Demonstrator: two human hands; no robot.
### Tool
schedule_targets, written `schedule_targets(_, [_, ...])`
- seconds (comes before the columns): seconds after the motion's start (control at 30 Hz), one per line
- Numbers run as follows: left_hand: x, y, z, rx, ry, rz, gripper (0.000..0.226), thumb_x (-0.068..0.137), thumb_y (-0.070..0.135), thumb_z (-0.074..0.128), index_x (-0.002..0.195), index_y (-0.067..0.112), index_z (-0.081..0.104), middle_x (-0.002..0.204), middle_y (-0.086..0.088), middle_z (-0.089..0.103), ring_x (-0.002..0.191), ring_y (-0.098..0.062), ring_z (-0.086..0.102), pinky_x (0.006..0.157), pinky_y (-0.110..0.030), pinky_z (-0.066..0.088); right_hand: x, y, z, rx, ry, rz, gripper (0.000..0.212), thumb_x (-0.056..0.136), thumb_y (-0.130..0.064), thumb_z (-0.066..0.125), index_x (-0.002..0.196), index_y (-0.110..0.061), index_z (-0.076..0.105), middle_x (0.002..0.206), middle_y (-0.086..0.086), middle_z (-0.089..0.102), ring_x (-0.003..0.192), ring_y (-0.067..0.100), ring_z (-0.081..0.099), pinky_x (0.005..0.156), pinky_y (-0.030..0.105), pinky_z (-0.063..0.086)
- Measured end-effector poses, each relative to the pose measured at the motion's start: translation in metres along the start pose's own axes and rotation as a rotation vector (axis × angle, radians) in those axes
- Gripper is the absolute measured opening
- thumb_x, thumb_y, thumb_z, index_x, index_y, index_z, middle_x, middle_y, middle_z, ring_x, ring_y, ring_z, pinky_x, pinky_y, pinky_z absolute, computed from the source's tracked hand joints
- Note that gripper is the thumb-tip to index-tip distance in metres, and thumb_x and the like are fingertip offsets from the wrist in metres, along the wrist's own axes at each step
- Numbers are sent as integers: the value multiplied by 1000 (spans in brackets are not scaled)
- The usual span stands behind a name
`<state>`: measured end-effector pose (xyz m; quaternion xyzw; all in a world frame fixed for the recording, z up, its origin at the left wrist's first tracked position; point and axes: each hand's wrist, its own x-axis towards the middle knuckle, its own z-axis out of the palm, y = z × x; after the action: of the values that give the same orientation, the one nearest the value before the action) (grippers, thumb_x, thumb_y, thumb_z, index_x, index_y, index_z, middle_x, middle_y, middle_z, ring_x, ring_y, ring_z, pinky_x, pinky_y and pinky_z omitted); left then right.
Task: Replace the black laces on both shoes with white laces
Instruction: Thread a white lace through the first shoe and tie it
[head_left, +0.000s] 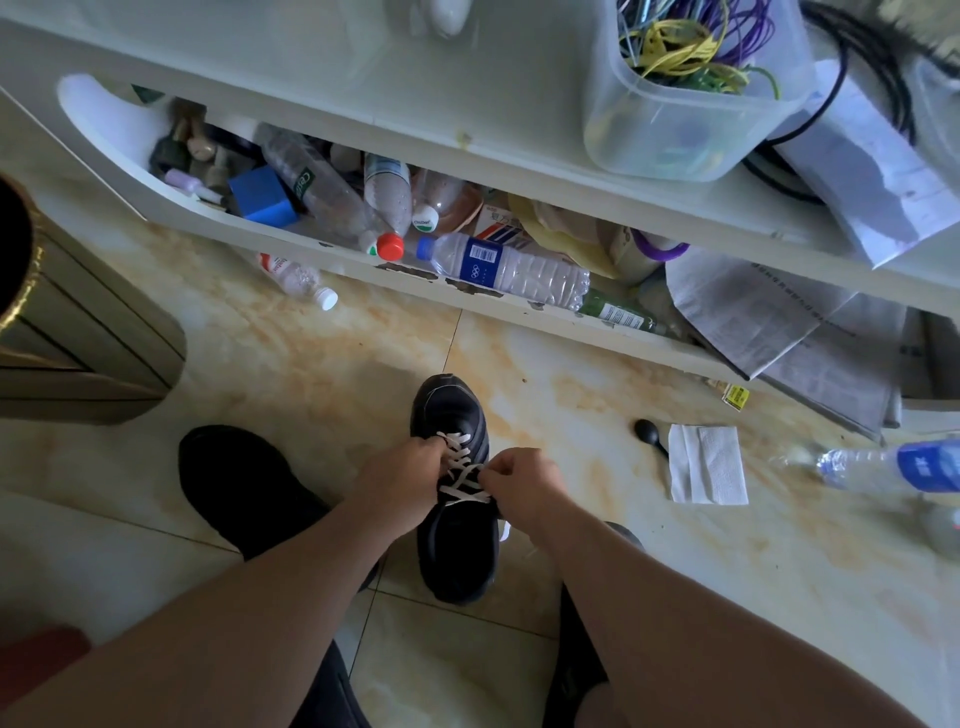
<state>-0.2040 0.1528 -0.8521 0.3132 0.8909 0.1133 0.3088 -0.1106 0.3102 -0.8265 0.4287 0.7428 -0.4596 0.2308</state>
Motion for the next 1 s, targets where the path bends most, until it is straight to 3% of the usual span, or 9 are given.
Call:
schedule_targets(0.07, [0, -2, 8, -285, 30, -175, 11, 104, 17, 51, 98, 19, 60, 90, -3, 64, 84, -26, 63, 77, -48, 57, -1, 0, -1, -29, 25, 0, 17, 87, -15, 59, 78, -8, 72, 66, -1, 61, 56, 13, 51, 45, 22, 42])
schedule_targets(0.17, [-7, 13, 11, -1118, 70, -509, 19, 108, 14, 49, 99, 14, 66, 98, -16, 71, 93, -33, 69, 86, -51, 59, -3, 1, 2, 15, 47, 30, 16, 85, -14, 54, 73, -11, 64, 65, -1, 56, 56, 16, 45, 44, 22, 37])
schedule_targets(0.23, [-7, 23, 13, -1308, 92, -560, 19, 108, 12, 48, 97, 10, 64, 97, -20, 70, 87, -32, 69, 79, -49, 60, -3, 0, 3, 6, 54, 30, 15, 86, -16, 54, 80, -9, 66, 69, 0, 58, 58, 16, 47, 45, 23, 38])
schedule_targets(0.4, [-5, 12, 7, -796, 152, -156, 17, 106, 10, 53, 95, 24, 55, 88, 2, 63, 80, -16, 58, 73, -33, 47, -6, 4, -1, -88, 7, -82, 13, 92, -21, 56, 101, -22, 66, 90, -1, 68, 68, 14, 59, 49, 22, 44])
schedule_targets(0.47, [-4, 3, -3, -401, 79, 88, 17, 105, 15, 56, 110, 31, 59, 94, 11, 66, 86, -7, 64, 73, -28, 51, -5, 3, -2, -133, -19, -199, 33, 94, -18, 57, 123, -32, 64, 106, -2, 69, 81, 15, 64, 57, 19, 43])
schedule_targets(0.6, [-5, -2, -7, 109, 115, 225, 24, 102, 16, 53, 116, 24, 70, 104, 3, 67, 91, -19, 65, 68, -27, 39, -5, -6, 0, -275, -2, -364, 35, 94, -11, 58, 119, -31, 72, 109, -4, 70, 91, 15, 60, 65, 17, 42])
schedule_targets(0.73, [-8, 3, -4, 39, 201, 107, 17, 96, 20, 57, 94, 21, 73, 89, 0, 67, 71, -19, 62, 59, -34, 42, -6, -5, 4, -312, 6, -313, 27, 91, -12, 60, 108, -28, 75, 101, -2, 69, 89, 19, 62, 69, 24, 44])
schedule_targets(0.83, [-10, 4, 5, -307, 210, -55, 19, 94, 13, 58, 81, 20, 68, 63, -1, 60, 58, -20, 58, 54, -35, 41, -4, -1, 6, -280, 39, -269, 19, 91, -14, 58, 93, -26, 73, 91, -2, 67, 71, 14, 58, 57, 21, 41])
schedule_targets(1.0, [-12, 13, 11, -1106, 126, -438, 24, 90, 18, 49, 81, 24, 71, 89, -21, 70, 82, -33, 66, 75, -53, 59, -4, -3, 8, -126, 58, -180, 21, 91, -15, 55, 90, -29, 70, 89, -4, 67, 73, 18, 64, 59, 27, 51])
